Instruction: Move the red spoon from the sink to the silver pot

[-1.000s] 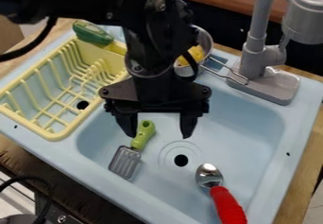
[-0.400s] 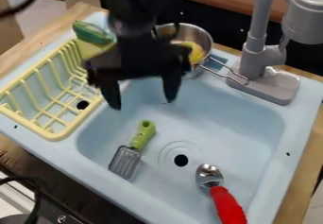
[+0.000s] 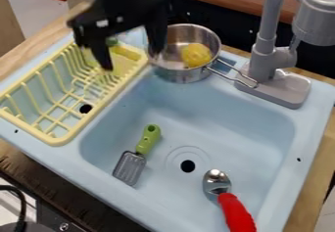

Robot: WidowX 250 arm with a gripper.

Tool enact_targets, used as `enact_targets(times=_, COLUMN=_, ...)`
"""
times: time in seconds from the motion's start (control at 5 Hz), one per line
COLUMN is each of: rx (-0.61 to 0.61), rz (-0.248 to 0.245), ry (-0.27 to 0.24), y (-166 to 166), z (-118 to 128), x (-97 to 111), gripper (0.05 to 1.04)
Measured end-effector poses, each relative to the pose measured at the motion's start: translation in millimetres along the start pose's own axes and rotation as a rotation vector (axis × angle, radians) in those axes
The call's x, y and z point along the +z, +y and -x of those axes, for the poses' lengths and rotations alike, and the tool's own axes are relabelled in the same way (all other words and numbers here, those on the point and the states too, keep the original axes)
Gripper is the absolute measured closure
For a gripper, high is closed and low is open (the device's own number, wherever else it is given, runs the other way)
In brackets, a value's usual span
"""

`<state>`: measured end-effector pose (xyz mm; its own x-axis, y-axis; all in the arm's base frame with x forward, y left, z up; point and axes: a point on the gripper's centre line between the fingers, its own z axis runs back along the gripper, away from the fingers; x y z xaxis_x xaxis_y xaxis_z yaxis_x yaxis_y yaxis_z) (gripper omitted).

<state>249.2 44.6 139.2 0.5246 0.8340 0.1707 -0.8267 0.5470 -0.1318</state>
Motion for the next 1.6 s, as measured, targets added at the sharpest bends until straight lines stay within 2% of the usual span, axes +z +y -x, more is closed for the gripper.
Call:
enact_targets(times=0.2, rx=0.108, rz=0.022, ry=-0.034, y=-7.9, z=-12.5, x=-10.0, gripper=0.085)
enact_targets(times=0.4, rx=0.113, rz=0.032, ry=-0.041, y=-10.1, z=-13.7, x=-11.8, gripper=0.085)
enact_targets(times=0.6, rx=0.035, rz=0.02, ry=0.038, y=-7.9, z=6.9, x=-15.0, gripper=0.085)
enact_targets(times=0.8, rx=-0.035, rz=0.044, ry=0.067, y=-7.4, z=37.0, x=-9.0, gripper=0.085)
enact_targets(times=1.0, rx=-0.092, rz=-0.003, ry=0.075, y=-12.2, z=87.5, x=-20.8, gripper=0.085)
enact_targets(times=1.2, rx=-0.066, rz=-0.073, ry=0.102, y=-15.6, z=124.7, x=-38.8, gripper=0.085)
enact_targets(times=1.4, rx=-0.066, rz=-0.101, ry=0.173, y=-18.7, z=153.4, x=-54.7, gripper=0.085)
enact_targets(times=1.6, rx=-0.014, rz=-0.091, ry=0.222, y=-12.6, z=174.3, x=-62.2, gripper=0.085)
